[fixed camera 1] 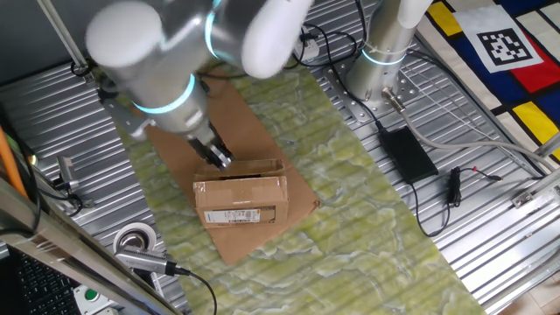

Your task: Open a box

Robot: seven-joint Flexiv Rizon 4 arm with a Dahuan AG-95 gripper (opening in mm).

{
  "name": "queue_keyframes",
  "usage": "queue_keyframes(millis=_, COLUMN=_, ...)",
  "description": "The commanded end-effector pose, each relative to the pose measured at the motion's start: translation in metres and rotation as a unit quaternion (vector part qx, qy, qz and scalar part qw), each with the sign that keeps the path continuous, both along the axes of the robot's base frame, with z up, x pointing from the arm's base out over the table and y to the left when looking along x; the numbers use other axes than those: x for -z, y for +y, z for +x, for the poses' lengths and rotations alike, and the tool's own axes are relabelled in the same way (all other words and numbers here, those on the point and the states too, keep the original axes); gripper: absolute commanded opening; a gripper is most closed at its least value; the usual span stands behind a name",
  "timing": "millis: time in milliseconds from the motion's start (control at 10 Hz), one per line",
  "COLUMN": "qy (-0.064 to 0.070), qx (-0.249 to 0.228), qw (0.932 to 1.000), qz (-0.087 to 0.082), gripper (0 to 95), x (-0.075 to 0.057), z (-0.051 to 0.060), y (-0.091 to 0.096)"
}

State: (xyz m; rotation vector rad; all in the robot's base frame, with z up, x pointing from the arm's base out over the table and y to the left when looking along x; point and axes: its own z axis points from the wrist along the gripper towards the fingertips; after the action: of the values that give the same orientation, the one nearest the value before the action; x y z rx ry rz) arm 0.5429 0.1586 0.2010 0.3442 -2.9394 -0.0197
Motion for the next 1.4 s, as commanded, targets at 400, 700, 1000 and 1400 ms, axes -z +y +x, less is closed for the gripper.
queue_keyframes(millis=400, qy=-0.009, qx=0.024, qw=0.9997, qz=-0.006, gripper=0.0, x=0.013, z=-0.015, y=0.02)
queue_keyframes(millis=700, qy=-0.011, qx=0.025, qw=0.9996, qz=-0.005, gripper=0.0, x=0.016, z=-0.014, y=0.021)
queue_keyframes(millis=1000, qy=-0.012, qx=0.029, qw=0.9995, qz=-0.008, gripper=0.0, x=0.022, z=-0.014, y=0.026)
queue_keyframes(millis=1400, qy=-0.013, qx=0.023, qw=0.9996, qz=-0.008, gripper=0.0, x=0.03, z=-0.014, y=0.026)
